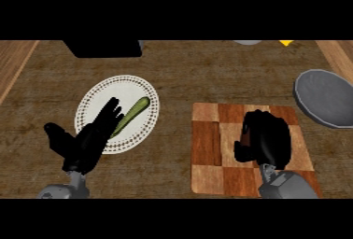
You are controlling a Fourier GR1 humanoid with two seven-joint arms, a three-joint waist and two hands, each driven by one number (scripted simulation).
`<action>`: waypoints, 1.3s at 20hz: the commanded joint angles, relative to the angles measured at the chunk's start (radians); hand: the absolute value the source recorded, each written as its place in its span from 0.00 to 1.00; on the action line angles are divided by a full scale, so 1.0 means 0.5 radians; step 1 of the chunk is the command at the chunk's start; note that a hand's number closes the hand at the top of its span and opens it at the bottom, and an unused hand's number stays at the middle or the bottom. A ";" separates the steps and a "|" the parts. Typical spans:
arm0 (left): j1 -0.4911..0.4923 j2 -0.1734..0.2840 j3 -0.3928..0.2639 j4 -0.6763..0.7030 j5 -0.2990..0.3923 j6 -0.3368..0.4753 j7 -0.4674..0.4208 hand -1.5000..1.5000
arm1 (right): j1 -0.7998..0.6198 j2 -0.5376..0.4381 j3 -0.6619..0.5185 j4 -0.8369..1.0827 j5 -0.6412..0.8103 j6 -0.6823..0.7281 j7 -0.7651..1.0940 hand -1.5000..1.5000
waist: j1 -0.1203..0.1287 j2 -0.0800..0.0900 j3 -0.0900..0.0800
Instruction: Pick the cupcake from the cutting board and place it in the pan
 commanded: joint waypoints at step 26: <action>0.014 -0.081 -0.044 -0.017 -0.090 -0.033 -0.009 0.50 | -0.349 -0.322 -1.264 1.116 -0.802 -1.255 -1.228 1.00 | 0.095 0.028 0.006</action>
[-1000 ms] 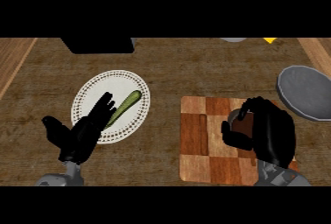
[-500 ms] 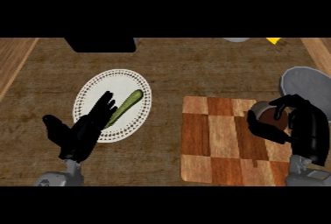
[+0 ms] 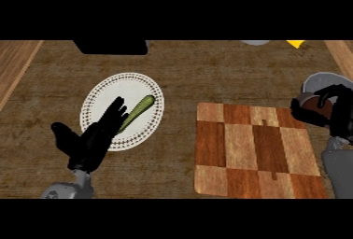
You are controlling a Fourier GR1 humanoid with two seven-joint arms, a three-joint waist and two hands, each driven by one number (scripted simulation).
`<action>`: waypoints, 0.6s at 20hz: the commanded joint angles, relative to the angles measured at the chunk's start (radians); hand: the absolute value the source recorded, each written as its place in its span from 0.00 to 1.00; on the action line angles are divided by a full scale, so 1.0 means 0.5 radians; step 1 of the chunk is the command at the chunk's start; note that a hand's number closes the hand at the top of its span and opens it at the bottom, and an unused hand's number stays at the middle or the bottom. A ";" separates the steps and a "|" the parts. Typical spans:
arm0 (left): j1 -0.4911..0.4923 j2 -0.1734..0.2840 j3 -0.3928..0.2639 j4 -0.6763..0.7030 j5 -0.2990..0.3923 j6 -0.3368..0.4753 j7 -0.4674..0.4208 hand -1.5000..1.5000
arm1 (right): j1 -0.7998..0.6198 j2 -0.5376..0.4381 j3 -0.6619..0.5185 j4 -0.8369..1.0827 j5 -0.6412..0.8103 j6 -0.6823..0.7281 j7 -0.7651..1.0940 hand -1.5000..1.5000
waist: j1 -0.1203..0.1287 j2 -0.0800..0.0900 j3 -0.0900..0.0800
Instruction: Pick the cupcake from the cutting board and place it in the pan
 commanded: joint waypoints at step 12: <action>-0.012 -0.007 -0.009 -0.007 0.011 -0.069 -0.001 0.50 | -0.682 -0.456 -0.666 1.530 -0.439 -0.516 -0.969 1.00 | 0.068 0.031 0.008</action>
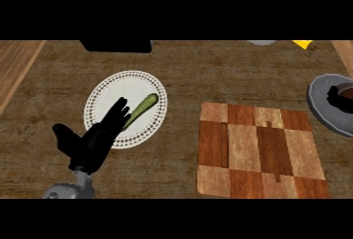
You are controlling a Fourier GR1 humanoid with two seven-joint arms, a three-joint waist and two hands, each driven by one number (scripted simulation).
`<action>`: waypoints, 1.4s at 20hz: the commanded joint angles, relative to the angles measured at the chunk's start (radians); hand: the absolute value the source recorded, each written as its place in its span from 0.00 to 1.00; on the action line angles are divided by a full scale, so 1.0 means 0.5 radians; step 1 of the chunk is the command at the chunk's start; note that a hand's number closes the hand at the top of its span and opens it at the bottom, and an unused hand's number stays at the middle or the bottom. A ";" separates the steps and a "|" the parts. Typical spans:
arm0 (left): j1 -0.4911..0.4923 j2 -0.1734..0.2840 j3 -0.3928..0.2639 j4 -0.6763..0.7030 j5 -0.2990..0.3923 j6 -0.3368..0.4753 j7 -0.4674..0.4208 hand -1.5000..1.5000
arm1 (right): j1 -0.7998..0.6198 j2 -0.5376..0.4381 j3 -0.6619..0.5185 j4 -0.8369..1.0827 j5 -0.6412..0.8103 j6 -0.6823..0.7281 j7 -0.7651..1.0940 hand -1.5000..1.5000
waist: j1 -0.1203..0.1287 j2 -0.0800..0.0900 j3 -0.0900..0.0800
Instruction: Pick the cupcake from the cutting board and place it in the pan
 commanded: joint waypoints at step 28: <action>-0.026 -0.026 0.015 0.034 -0.001 -0.014 -0.019 0.50 | -0.157 -0.416 -0.822 0.929 -0.822 1.107 -0.836 0.00 | 0.004 0.019 0.011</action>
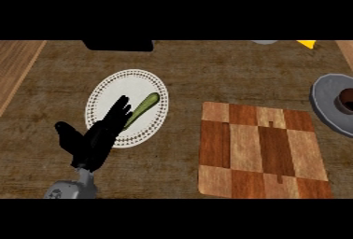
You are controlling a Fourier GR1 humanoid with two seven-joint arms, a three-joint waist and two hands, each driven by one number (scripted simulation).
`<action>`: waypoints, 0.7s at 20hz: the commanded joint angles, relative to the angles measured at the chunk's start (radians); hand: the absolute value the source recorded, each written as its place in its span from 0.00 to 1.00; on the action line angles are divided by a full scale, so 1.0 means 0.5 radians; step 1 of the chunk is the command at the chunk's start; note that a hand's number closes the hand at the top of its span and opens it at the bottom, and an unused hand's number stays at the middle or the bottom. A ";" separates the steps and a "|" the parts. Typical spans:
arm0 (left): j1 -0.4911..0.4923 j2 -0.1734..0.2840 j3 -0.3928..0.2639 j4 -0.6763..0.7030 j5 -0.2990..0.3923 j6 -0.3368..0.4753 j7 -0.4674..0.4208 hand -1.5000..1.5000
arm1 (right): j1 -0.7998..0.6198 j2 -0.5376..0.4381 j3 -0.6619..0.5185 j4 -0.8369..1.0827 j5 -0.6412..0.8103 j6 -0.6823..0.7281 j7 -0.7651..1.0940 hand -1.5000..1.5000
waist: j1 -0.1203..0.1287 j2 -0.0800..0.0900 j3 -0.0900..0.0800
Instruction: Pick the cupcake from the cutting board and place it in the pan
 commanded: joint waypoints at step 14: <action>0.029 -0.008 0.003 -0.004 -0.031 0.022 0.017 0.50 | 0.534 -0.313 -0.142 0.156 -0.221 1.206 -0.466 0.00 | -0.047 -0.021 -0.005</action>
